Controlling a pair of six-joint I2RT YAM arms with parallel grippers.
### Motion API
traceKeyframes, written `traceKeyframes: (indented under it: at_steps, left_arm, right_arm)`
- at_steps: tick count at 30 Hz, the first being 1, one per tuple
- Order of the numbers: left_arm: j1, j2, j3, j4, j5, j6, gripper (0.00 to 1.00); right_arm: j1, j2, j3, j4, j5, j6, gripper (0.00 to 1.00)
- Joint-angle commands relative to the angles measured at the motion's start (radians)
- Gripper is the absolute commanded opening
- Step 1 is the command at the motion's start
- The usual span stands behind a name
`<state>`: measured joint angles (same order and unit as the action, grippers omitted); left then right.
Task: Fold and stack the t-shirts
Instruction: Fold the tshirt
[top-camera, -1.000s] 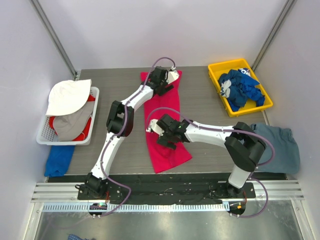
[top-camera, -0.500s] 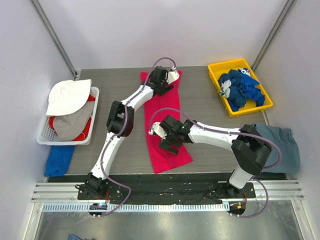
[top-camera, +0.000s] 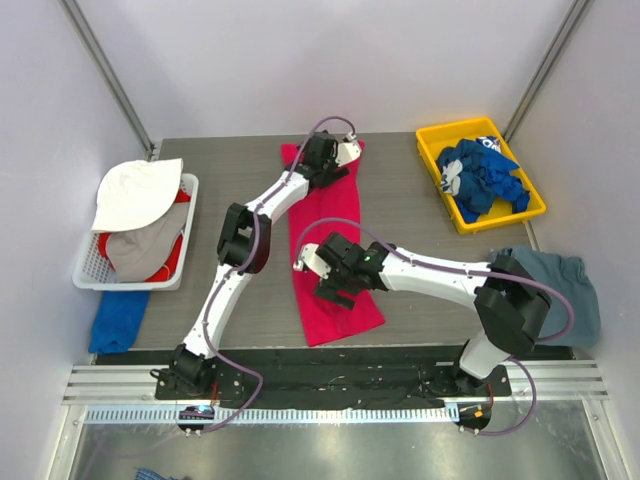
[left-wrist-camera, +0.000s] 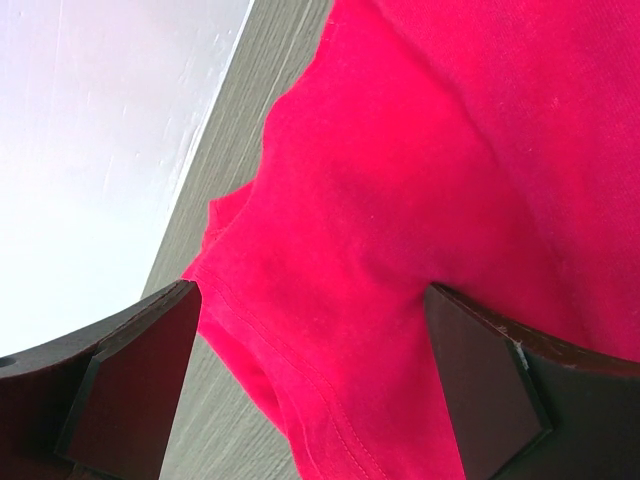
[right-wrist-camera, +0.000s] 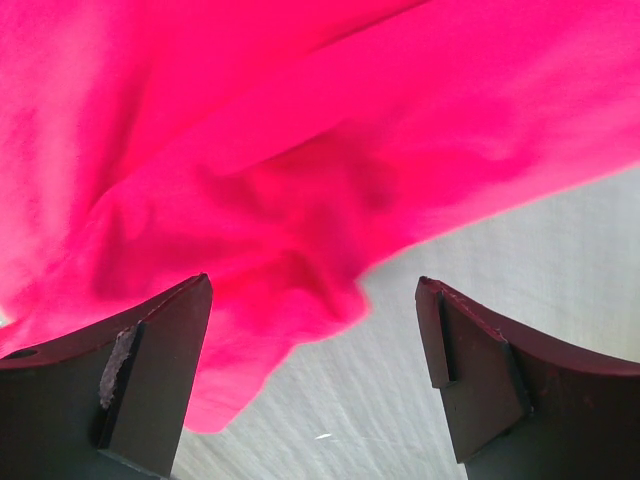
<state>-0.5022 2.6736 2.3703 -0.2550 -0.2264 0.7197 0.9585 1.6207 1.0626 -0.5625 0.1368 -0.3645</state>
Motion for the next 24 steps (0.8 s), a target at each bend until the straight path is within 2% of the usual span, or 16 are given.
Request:
traceKeyframes:
  at_steps: [1,9,24]
  left_arm:
    - [-0.004,0.043,0.003,0.049,-0.016,0.058,1.0]
    - [-0.002,0.144,0.086,0.102,-0.018,0.19,1.0]
    - [-0.002,0.216,0.112,0.28,0.116,0.334,1.0]
  right_arm:
    - [-0.004,-0.103,0.045,0.116,0.139,-0.014,0.91]
    - [-0.038,-0.143,0.045,0.154,0.211,-0.001,0.91]
    - [-0.083,-0.173,0.027,0.162,0.211,0.001,0.91]
